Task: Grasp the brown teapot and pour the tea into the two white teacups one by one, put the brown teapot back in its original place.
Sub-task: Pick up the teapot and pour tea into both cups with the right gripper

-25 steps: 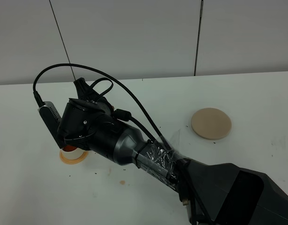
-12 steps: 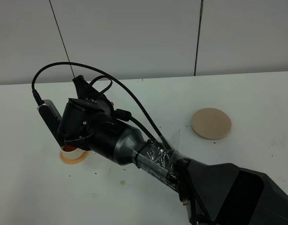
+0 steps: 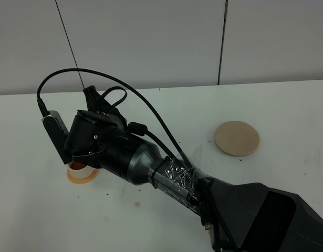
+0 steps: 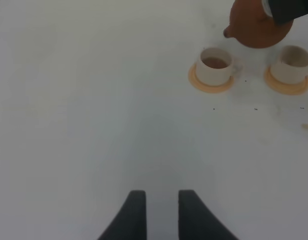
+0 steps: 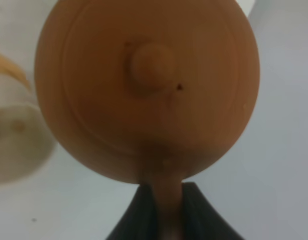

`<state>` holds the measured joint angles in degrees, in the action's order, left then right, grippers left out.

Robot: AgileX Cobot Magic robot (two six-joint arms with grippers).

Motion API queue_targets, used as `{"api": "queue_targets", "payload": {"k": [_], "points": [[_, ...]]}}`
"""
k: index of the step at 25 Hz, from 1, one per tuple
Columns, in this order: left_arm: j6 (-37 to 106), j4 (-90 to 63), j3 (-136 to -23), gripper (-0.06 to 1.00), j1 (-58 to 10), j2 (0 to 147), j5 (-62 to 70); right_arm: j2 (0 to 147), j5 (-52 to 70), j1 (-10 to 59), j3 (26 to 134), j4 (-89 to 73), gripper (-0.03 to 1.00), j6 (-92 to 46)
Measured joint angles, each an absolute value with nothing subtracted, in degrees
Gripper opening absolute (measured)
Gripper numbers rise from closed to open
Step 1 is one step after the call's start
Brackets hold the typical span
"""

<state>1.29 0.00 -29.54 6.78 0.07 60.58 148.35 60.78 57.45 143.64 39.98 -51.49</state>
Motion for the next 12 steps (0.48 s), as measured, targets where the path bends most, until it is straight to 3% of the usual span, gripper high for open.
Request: {"api": "queue_targets", "payload": {"k": [12], "points": [[1.1,0.0,-29.5,0.23,6.8,0.1,60.6,148.0,63.7,56.8,143.6,33.1,0.09,-52.5]]}}
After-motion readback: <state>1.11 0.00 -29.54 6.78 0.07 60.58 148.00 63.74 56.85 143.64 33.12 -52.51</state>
